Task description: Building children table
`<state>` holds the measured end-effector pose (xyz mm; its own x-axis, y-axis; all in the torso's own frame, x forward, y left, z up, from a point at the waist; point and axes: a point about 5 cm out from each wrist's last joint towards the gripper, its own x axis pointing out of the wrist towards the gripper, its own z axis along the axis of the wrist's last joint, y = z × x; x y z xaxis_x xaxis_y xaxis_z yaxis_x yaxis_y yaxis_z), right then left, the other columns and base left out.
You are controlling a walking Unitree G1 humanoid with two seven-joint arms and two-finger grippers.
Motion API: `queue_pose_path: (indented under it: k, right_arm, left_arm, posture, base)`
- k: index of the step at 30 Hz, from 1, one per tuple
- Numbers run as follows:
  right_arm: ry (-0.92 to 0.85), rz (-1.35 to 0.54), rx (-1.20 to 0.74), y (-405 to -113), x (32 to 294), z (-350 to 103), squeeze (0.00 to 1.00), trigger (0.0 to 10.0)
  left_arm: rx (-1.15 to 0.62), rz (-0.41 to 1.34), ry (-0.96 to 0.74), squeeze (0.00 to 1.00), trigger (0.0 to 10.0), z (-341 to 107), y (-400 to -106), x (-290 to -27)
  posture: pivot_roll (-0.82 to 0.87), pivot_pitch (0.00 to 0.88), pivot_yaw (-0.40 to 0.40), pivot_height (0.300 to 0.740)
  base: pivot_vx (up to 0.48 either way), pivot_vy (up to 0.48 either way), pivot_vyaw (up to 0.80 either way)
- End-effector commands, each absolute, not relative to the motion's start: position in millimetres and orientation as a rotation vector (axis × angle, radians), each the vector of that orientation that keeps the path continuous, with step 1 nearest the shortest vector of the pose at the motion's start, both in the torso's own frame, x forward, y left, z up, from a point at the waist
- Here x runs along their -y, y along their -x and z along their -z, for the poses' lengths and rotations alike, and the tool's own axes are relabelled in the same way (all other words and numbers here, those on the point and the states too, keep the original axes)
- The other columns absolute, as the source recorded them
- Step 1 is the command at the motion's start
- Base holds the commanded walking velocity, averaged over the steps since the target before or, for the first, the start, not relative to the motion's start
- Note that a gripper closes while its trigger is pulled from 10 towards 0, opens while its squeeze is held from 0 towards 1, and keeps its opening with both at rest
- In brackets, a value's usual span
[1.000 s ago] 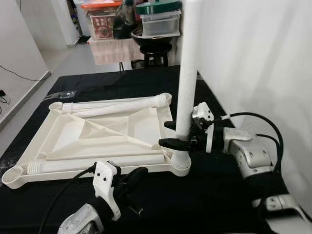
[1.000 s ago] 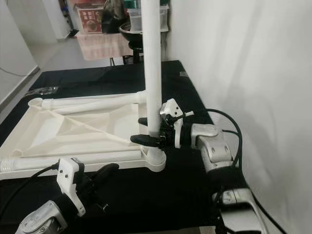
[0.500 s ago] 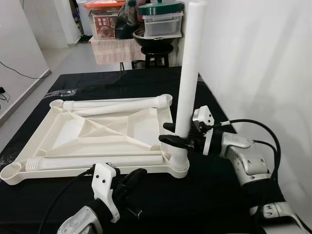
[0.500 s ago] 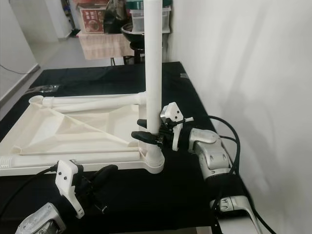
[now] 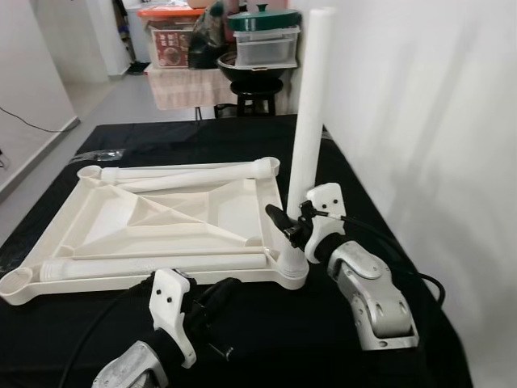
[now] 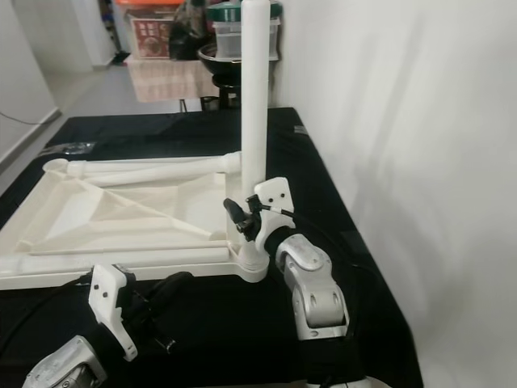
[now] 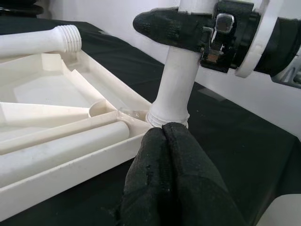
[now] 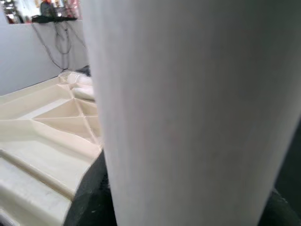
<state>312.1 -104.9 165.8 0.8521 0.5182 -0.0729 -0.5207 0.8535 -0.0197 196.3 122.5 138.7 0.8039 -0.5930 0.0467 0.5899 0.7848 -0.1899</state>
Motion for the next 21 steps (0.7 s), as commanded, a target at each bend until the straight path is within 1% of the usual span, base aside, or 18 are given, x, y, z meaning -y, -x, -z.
queue_pose_path:
  k: [1,2,4,5,6,7,8,10,12,13,14,17,18,19,20,21]
  right_arm:
    - [0.021,-0.624,-0.167,-308,96,-150,1.0,10.0]
    - [0.02,-0.73,-0.139,-307,90,-157,1.0,10.0]
    - [0.033,-0.875,-0.089,-304,85,-168,1.0,10.0]
    - [0.033,-0.875,-0.089,-304,85,-168,1.0,10.0]
    - [0.042,-0.914,-0.069,-304,84,-171,1.0,10.0]
    - [0.052,-0.979,-0.052,-305,86,-175,0.0,10.0]
    - [0.075,-1.069,-0.031,-306,90,-179,0.0,10.0]
    - [0.075,-1.069,-0.031,-306,90,-179,0.0,10.0]
    - [0.109,-1.225,-0.023,-310,100,-184,0.0,10.0]
    - [0.114,-1.263,-0.025,-314,104,-186,0.0,10.0]
    - [0.114,-1.263,-0.025,-314,104,-186,0.0,10.0]
    - [0.095,-1.278,-0.026,-328,111,-190,0.0,10.0]
    - [0.085,-1.29,-0.035,-331,112,-190,0.0,5.3]
    - [0.076,-1.304,-0.042,-333,113,-190,0.0,5.8]
    - [0.076,-1.304,-0.042,-333,113,-190,0.0,5.8]
    - [0.061,-1.31,-0.051,-334,115,-190,0.0,0.0]
  left_arm:
    - [-0.014,0.622,0.194,0.0,10.0,-137,-198,-123]
    - [-0.013,0.62,0.194,0.0,10.0,-137,-198,-123]
    - [-0.013,0.621,0.194,0.0,10.0,-137,-200,-122]
    - [-0.013,0.621,0.194,0.0,10.0,-137,-200,-122]
    - [-0.013,0.623,0.195,0.0,10.0,-137,-200,-122]
    - [-0.013,0.624,0.196,0.0,10.0,-137,-200,-122]
    - [-0.013,0.625,0.196,0.0,10.0,-136,-200,-121]
    - [-0.013,0.625,0.196,0.0,10.0,-136,-200,-121]
    - [-0.013,0.625,0.196,0.0,10.0,-136,-201,-121]
    - [-0.013,0.623,0.196,0.0,10.0,-136,-201,-121]
    - [-0.013,0.623,0.196,0.0,10.0,-136,-201,-121]
    - [-0.012,0.622,0.196,0.0,10.0,-135,-201,-121]
    - [-0.013,0.622,0.196,0.0,10.0,-135,-201,-121]
    - [-0.013,0.622,0.196,0.0,10.0,-135,-202,-120]
    - [-0.013,0.622,0.196,0.0,10.0,-135,-202,-120]
    - [-0.013,0.622,0.195,0.0,10.0,-135,-201,-120]
  posture:
    - [-0.06,0.027,-0.003,0.74]
    - [-0.06,0.025,-0.002,0.74]
    - [-0.07,0.02,0.0,0.74]
    - [-0.07,0.02,0.0,0.74]
    - [-0.07,0.02,0.0,0.74]
    - [-0.06,0.014,-0.002,0.74]
    - [-0.06,0.012,-0.003,0.74]
    - [-0.06,0.012,-0.003,0.74]
    - [-0.06,0.003,-0.004,0.74]
    - [-0.06,0.003,-0.004,0.74]
    - [-0.06,0.003,-0.004,0.74]
    - [-0.06,0.0,-0.007,0.74]
    - [-0.05,0.0,-0.008,0.74]
    - [-0.05,0.0,-0.008,0.74]
    - [-0.05,0.0,-0.008,0.74]
    - [-0.05,0.0,-0.008,0.74]
  base:
    - [0.0,0.0,0.0]
    - [0.0,0.0,0.0]
    - [0.0,0.0,0.0]
    - [0.0,0.0,0.0]
    - [0.0,0.0,0.0]
    - [0.0,0.0,0.0]
    - [0.0,0.0,0.0]
    - [0.0,0.0,0.0]
    - [0.0,0.0,0.0]
    - [0.0,0.0,0.0]
    - [0.0,0.0,0.0]
    - [0.0,0.0,0.0]
    - [0.0,0.0,0.0]
    - [0.0,0.0,0.0]
    - [0.0,0.0,0.0]
    - [0.0,0.0,0.0]
